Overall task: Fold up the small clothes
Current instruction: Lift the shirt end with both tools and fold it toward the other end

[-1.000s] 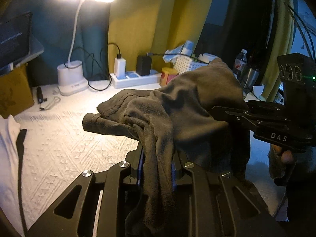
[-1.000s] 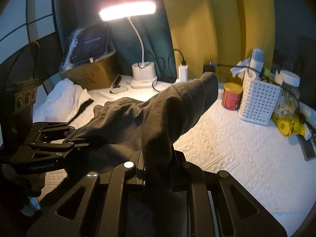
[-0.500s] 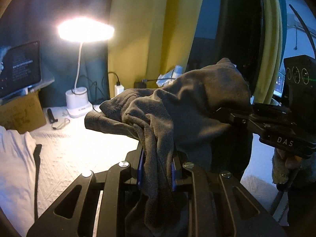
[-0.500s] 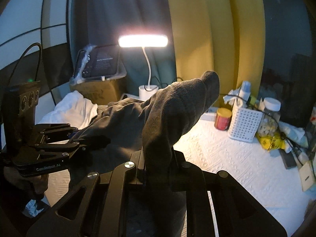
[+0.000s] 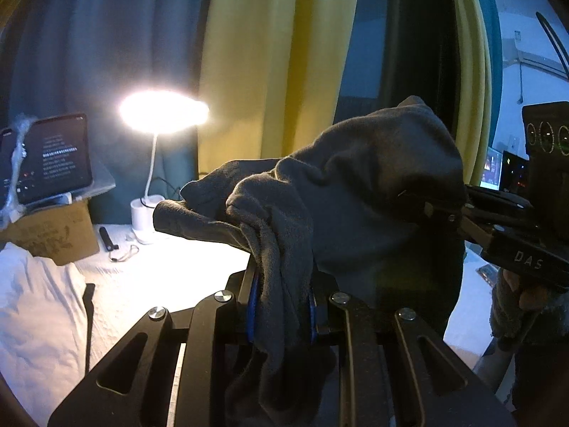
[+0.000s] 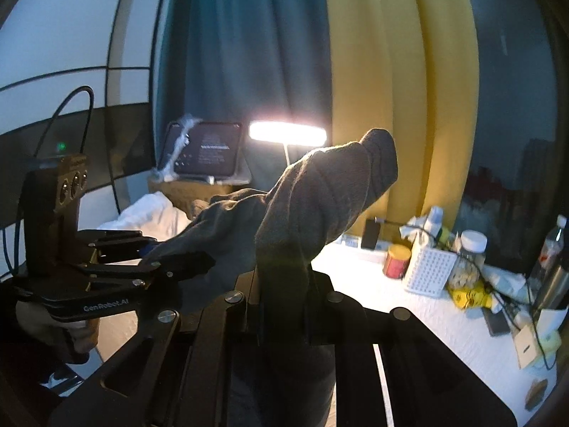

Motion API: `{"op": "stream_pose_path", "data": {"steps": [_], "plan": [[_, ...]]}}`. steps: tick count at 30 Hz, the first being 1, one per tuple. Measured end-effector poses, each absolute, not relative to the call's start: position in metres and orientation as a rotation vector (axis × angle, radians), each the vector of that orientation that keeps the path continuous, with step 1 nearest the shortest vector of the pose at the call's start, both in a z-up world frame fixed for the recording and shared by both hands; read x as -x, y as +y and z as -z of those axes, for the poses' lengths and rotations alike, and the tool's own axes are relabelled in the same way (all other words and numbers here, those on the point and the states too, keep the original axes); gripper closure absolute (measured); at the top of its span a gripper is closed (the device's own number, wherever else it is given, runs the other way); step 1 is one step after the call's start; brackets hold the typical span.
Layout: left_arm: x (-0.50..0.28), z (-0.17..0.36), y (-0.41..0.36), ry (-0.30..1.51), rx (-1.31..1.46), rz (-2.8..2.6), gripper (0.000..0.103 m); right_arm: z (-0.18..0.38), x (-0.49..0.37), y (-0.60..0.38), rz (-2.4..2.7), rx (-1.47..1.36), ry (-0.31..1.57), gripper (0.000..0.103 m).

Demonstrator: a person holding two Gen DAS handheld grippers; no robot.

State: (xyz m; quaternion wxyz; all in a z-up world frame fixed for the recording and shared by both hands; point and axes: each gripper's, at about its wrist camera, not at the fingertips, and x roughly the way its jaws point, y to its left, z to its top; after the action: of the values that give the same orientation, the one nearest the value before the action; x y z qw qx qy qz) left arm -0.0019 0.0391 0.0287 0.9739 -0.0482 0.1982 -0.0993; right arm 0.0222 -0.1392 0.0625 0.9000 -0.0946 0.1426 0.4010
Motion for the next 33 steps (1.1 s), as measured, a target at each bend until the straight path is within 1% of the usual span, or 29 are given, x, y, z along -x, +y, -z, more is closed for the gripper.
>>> {"op": "stream_pose_path", "data": {"steps": [18, 31, 33], "plan": [[0.054, -0.060, 0.083, 0.289, 0.062, 0.107, 0.084, -0.105, 0.035, -0.101, -0.972, 0.238, 0.129, 0.087], [0.091, -0.062, 0.124, 0.281, 0.038, 0.005, 0.084, -0.108, 0.063, -0.047, -1.114, 0.288, 0.101, 0.087], [0.096, -0.062, 0.130, 0.284, 0.034, -0.004, 0.087, -0.109, 0.068, -0.039, -1.133, 0.303, 0.100, 0.087]]}}
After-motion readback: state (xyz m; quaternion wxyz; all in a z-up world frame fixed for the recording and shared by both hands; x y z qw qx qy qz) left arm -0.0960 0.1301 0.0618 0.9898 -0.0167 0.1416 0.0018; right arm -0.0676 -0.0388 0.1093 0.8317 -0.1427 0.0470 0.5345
